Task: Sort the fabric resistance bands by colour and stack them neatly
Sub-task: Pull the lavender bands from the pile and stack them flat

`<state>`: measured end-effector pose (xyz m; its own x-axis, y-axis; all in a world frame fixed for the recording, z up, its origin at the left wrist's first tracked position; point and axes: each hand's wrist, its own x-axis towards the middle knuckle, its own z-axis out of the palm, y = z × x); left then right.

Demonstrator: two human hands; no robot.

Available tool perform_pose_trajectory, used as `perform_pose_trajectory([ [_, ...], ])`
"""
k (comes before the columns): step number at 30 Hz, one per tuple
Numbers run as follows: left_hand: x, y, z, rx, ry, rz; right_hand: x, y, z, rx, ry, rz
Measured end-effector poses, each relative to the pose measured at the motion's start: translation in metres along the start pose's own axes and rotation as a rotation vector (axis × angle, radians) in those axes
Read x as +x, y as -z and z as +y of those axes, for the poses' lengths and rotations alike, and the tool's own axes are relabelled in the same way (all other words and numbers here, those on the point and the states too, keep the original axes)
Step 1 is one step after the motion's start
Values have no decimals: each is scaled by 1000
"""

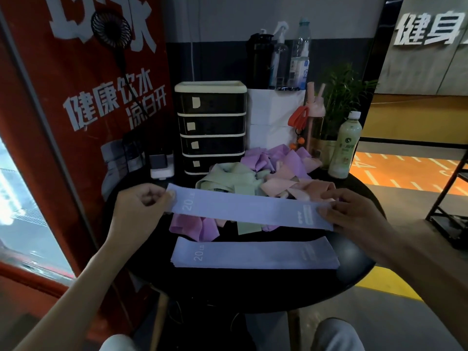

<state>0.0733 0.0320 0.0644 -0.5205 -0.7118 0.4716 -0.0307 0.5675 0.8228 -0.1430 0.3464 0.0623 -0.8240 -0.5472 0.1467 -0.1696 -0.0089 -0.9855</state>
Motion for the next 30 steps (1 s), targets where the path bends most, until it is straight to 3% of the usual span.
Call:
perform_pose_trajectory([
  [4,-26,-3,-12,15,28,-22,-11,-1,18,-333,72,137],
  [9,-45,-8,-18,24,43,-14,-25,-3,32,-491,134,144],
  [30,-69,-18,-31,103,-27,-83,-32,-7,52,-616,110,134],
])
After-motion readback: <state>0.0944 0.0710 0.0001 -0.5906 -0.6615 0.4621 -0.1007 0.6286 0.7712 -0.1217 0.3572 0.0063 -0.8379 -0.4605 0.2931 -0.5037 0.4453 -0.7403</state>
